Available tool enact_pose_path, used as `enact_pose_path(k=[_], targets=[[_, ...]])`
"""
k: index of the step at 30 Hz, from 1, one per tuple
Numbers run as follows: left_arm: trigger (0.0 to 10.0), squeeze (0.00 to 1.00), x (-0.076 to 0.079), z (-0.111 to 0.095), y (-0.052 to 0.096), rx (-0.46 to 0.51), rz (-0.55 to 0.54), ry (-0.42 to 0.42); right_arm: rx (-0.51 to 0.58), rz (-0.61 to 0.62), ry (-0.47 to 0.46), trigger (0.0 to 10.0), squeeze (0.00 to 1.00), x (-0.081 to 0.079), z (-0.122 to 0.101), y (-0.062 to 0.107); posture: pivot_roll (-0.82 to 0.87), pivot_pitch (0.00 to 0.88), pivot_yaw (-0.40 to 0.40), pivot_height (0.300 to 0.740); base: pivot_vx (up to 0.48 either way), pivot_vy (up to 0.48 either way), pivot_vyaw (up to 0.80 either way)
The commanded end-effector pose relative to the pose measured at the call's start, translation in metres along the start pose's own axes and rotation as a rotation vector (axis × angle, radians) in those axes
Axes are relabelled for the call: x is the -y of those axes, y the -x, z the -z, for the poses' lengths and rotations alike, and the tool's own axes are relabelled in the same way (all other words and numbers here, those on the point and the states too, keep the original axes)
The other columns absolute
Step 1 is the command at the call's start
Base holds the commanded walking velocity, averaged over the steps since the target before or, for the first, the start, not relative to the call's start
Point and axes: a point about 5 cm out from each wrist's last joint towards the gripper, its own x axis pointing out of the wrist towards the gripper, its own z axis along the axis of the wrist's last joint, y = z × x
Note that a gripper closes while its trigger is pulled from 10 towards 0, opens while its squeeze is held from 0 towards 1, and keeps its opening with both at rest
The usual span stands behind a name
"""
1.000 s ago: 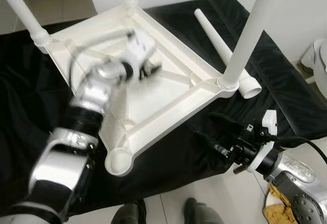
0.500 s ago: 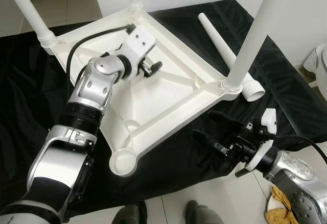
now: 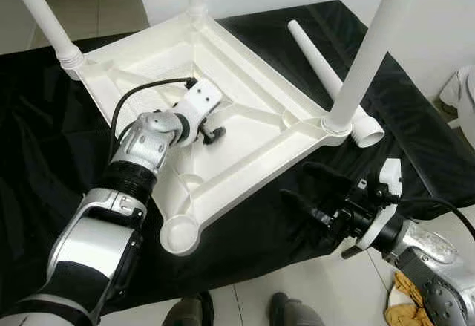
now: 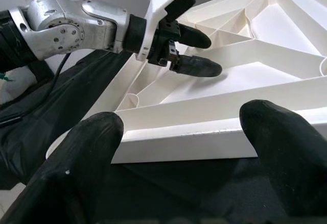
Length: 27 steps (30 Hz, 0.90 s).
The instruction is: Building children table
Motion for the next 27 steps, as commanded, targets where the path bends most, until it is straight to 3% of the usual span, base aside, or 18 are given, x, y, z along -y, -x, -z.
enact_pose_path(k=[1,7,14,22,23,26,27], targets=[[10.0,0.0,-0.006,0.013,-0.002,-0.051,-0.2,0.02,-0.005,-0.018,0.003,10.0,0.0,-0.003,0.0,0.001,-0.12,0.155,0.074,0.74,0.0,0.0,0.0],[10.0,0.0,0.001,0.015,-0.012,-0.088,-0.178,0.067,-0.011,-0.015,-0.006,10.0,0.0,-0.006,0.002,0.001,-0.13,0.159,0.083,0.74,0.0,0.0,0.0],[10.0,0.0,0.003,0.006,-0.018,-0.067,-0.161,0.13,-0.013,-0.012,-0.011,10.0,0.0,-0.008,0.003,0.001,-0.14,0.161,0.091,0.74,0.0,0.0,0.0],[9.7,0.0,0.016,-0.008,-0.026,-0.023,-0.096,0.106,-0.015,0.0,-0.017,10.0,0.0,-0.01,0.005,0.004,-0.14,0.172,0.101,0.74,0.0,0.0,0.0],[4.7,0.0,0.018,-0.009,-0.027,-0.02,-0.082,0.094,-0.015,0.002,-0.018,10.0,0.0,-0.01,0.005,0.004,-0.14,0.174,0.104,0.74,0.0,0.0,0.0],[4.3,0.0,0.019,-0.01,-0.028,-0.015,-0.074,0.079,-0.015,0.003,-0.017,10.0,0.0,-0.01,0.005,0.004,-0.14,0.174,0.104,0.74,0.0,0.0,0.0],[2.4,0.0,0.022,-0.01,-0.029,-0.004,-0.046,0.078,-0.015,0.006,-0.017,10.0,0.0,-0.01,0.005,0.004,-0.14,0.177,0.107,0.74,0.0,0.0,0.0]])
